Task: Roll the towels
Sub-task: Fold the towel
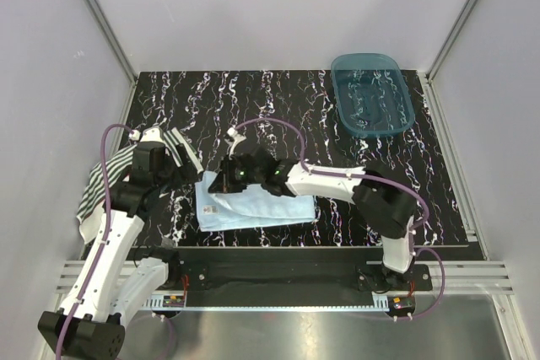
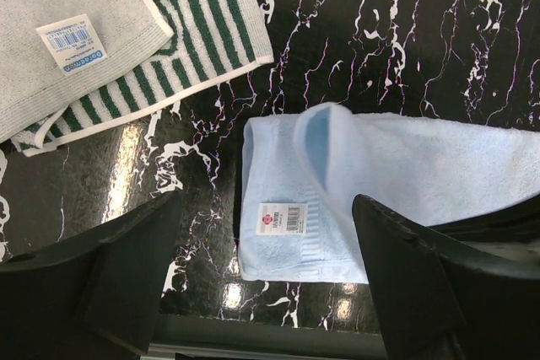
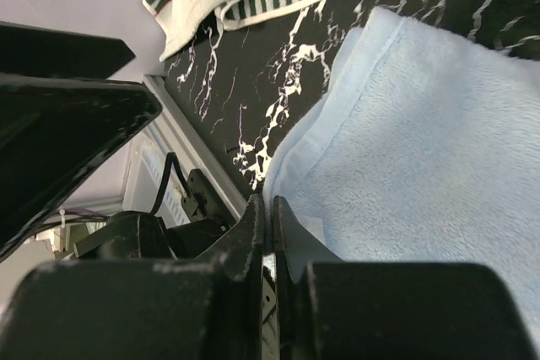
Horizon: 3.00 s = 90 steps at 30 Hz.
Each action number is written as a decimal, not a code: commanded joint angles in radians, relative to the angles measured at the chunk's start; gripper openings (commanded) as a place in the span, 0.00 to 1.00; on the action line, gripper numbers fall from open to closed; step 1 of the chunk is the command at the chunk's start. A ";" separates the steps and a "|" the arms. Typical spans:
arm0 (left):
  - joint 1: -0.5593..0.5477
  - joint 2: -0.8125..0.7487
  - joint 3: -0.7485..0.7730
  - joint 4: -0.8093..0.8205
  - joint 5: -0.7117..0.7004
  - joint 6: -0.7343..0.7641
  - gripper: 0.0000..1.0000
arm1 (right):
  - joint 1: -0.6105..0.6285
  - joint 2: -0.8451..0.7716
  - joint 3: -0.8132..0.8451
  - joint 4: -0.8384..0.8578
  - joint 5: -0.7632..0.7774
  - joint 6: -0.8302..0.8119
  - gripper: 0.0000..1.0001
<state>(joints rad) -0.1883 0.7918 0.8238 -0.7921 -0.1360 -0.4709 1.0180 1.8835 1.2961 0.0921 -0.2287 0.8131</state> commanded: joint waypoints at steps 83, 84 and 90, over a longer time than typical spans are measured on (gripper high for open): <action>-0.263 0.937 0.293 0.303 -0.119 -0.115 0.47 | -0.651 -0.444 -0.601 -0.382 0.083 -0.109 0.14; -0.267 0.936 0.316 0.301 -0.116 -0.110 0.48 | -0.654 -0.472 -0.594 -0.423 0.095 -0.118 0.44; -0.284 1.041 0.538 0.240 -0.113 -0.029 0.56 | -0.651 -0.630 -0.575 -0.541 0.144 -0.137 0.73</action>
<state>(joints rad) -0.4625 1.7733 1.2263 -0.5381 -0.2188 -0.5610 0.3702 1.3121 0.6937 -0.3546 -0.1394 0.6983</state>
